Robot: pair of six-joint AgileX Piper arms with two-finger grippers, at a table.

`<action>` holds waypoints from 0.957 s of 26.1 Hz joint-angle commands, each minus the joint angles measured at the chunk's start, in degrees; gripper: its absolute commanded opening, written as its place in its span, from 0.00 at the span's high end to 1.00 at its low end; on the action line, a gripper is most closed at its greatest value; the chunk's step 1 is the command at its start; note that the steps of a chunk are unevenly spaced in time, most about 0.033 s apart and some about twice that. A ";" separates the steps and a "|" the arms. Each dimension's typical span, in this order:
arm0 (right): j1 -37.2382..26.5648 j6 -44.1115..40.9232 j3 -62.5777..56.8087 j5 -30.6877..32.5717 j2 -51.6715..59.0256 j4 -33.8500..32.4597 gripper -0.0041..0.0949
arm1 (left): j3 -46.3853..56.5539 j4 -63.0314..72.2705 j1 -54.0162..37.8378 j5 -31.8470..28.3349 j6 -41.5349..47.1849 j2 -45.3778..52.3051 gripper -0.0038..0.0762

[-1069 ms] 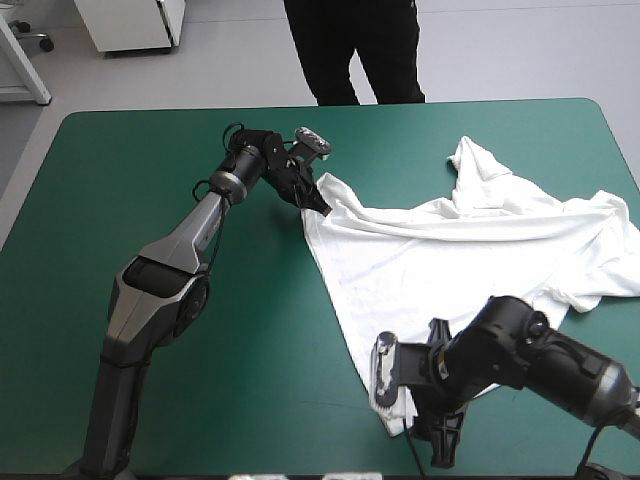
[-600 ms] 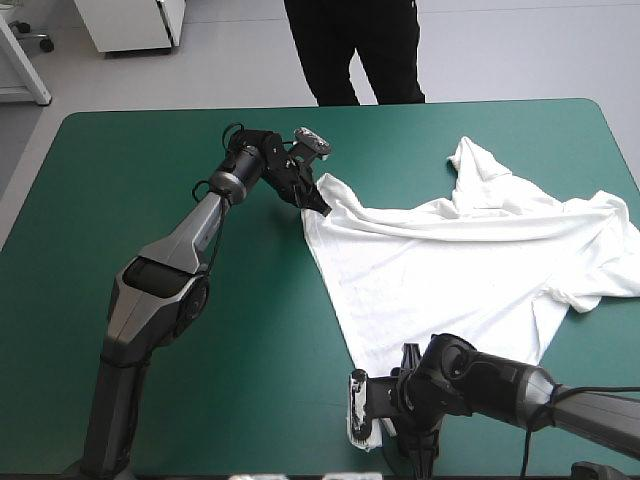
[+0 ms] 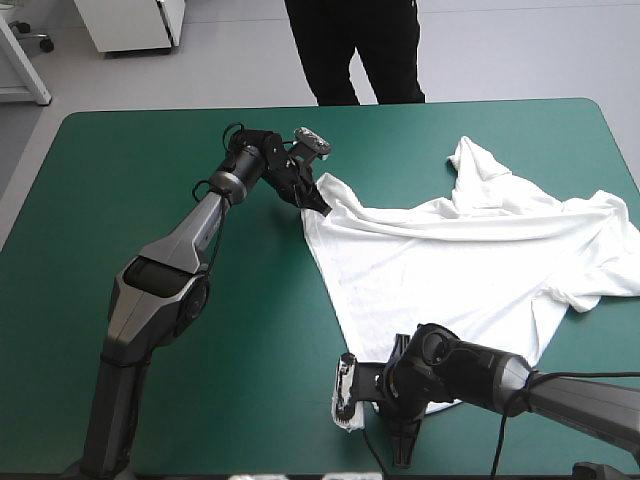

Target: Fold the cloth

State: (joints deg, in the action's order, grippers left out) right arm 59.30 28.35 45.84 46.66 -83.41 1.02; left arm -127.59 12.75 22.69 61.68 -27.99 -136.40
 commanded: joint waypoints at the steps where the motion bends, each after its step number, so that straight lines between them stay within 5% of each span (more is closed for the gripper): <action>1: -0.04 -4.54 -0.78 -8.09 -3.32 1.03 0.98 | -1.00 1.09 0.06 2.31 0.95 4.33 0.96; 9: -5.24 -18.47 12.78 0.68 3.77 -4.51 0.98 | -1.00 0.61 -0.18 4.96 1.45 20.92 0.96; 25: -21.09 -18.61 53.37 22.35 12.15 -10.03 0.98 | -1.00 -2.81 -0.18 -0.14 8.20 42.79 0.96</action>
State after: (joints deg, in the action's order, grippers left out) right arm 39.49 9.79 91.54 67.35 -73.33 -6.09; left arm -126.88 9.99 22.69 67.23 -22.03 -98.77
